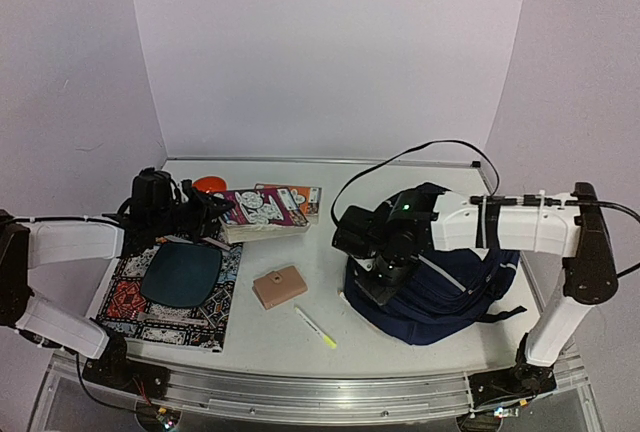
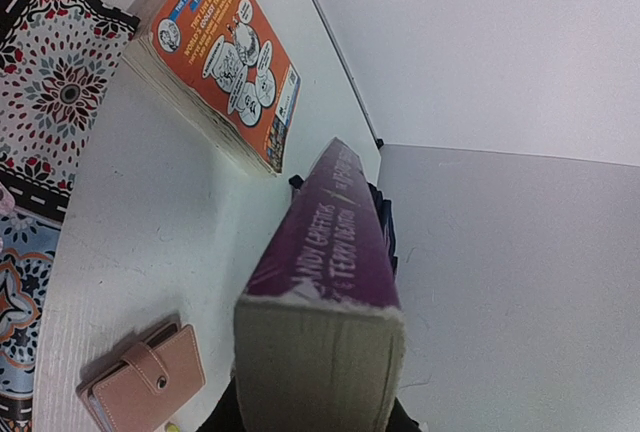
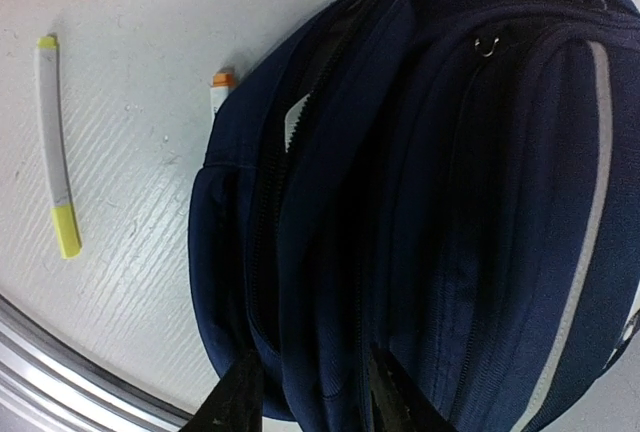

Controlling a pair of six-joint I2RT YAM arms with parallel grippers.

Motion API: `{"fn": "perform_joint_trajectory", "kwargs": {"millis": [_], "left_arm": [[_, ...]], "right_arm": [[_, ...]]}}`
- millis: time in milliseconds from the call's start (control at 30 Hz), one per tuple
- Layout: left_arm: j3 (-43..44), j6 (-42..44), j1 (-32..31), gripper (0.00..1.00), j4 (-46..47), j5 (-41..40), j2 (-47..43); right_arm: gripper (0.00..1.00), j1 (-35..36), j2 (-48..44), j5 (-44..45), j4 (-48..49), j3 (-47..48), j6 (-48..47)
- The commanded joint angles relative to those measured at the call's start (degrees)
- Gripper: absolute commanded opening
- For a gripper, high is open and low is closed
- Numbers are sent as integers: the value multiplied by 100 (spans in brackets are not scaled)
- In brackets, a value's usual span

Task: Pack the student bag
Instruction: Pick up the largest pocket of the bag from the student bag.

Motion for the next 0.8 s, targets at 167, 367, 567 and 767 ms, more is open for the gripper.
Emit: {"fn": "perform_joint_trajectory", "kwargs": {"millis": [167,367,567,767], "left_arm": [[-95,-47,34,0,738,341,-515],[-109,-97,35,0,738,464,-597],[-123,-198,17,0,738,623,-794],[-93,-330,-243,0,738,664,-959]], "right_arm": [[29,118,562,649,-539,78,440],[16,115,867,1404,-841,146,613],[0,115,618,1464,-1125,882,429],[0,90,419,1777,-1589,2216,179]]}}
